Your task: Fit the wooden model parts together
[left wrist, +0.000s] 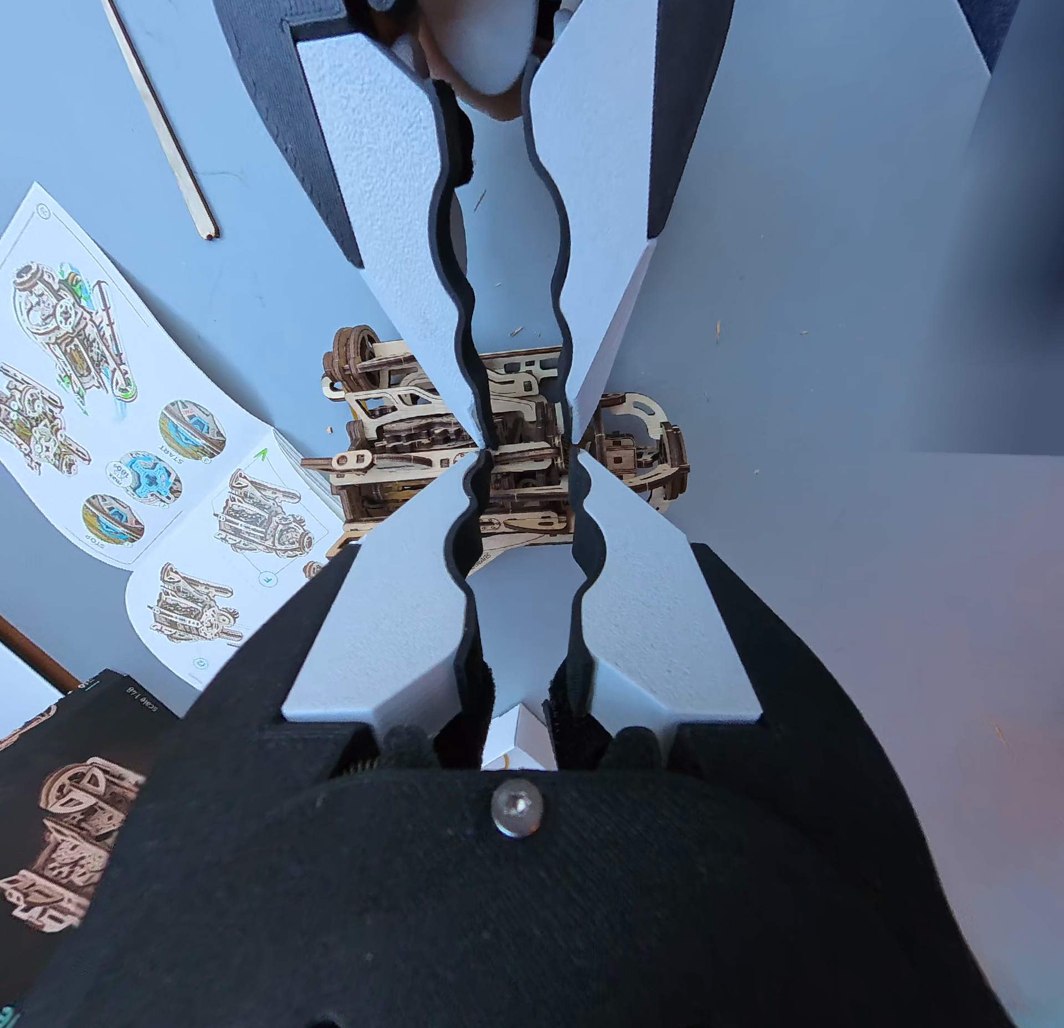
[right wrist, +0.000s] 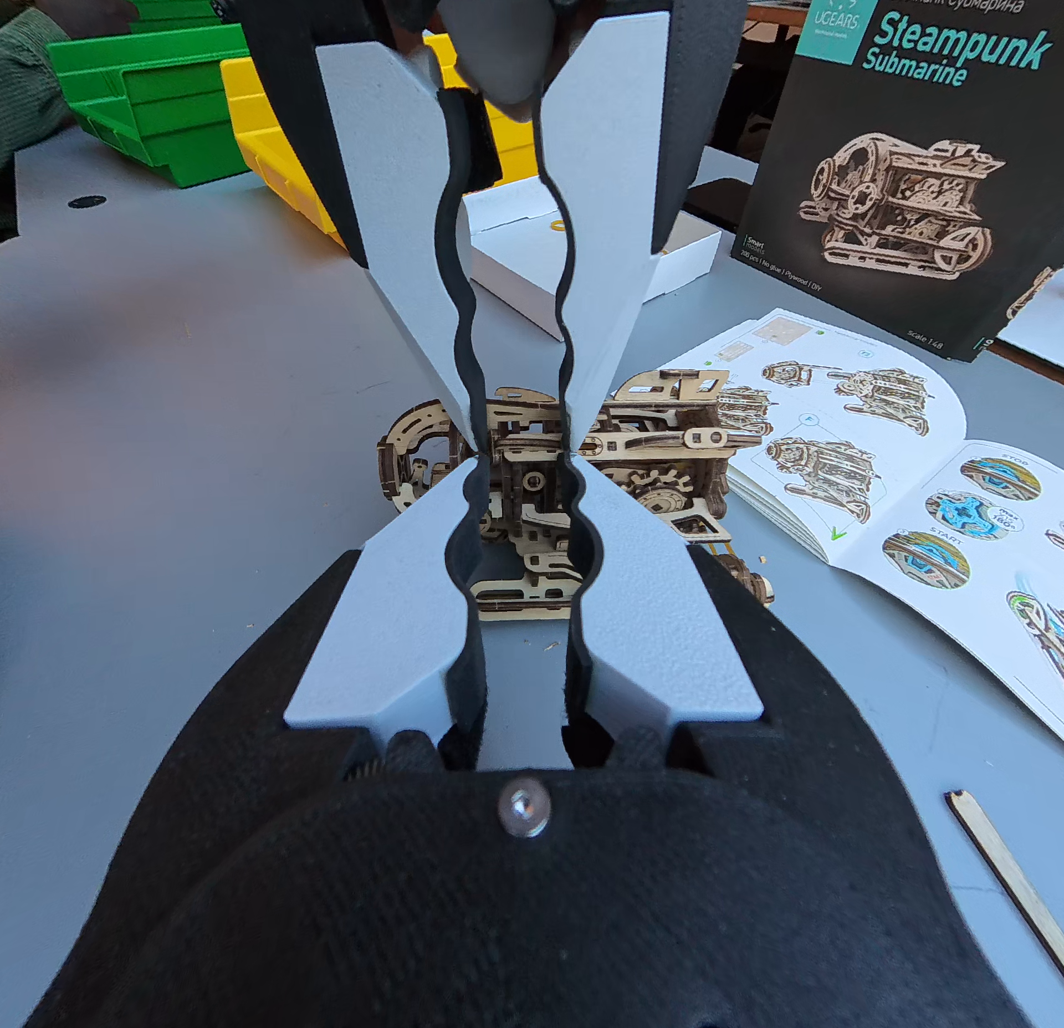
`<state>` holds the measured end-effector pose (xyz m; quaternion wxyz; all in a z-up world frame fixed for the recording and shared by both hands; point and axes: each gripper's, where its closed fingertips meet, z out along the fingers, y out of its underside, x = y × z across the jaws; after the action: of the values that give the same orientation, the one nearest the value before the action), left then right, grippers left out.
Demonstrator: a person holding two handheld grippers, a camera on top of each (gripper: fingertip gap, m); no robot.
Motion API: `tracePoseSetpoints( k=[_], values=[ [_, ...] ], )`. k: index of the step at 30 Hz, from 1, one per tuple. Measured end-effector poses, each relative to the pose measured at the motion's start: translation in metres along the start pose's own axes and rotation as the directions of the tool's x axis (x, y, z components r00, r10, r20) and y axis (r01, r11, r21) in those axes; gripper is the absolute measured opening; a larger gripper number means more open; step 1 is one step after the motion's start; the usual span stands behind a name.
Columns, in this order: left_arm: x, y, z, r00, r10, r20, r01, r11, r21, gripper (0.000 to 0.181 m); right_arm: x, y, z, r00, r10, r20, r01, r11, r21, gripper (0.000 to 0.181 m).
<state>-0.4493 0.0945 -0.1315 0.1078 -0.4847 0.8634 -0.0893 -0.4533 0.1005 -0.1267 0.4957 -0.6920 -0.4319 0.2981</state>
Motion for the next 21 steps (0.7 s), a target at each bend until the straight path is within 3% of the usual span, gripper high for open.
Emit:
tracePoseSetpoints(
  k=[21],
  values=[
    [0.0001,-0.0011,-0.0001,0.998,-0.069,0.000,0.069,0.995,0.075,0.022,0.0005,-0.0003,-0.0003,1.000,0.012,-0.001,-0.012,1.000,0.011,0.023]
  ],
)
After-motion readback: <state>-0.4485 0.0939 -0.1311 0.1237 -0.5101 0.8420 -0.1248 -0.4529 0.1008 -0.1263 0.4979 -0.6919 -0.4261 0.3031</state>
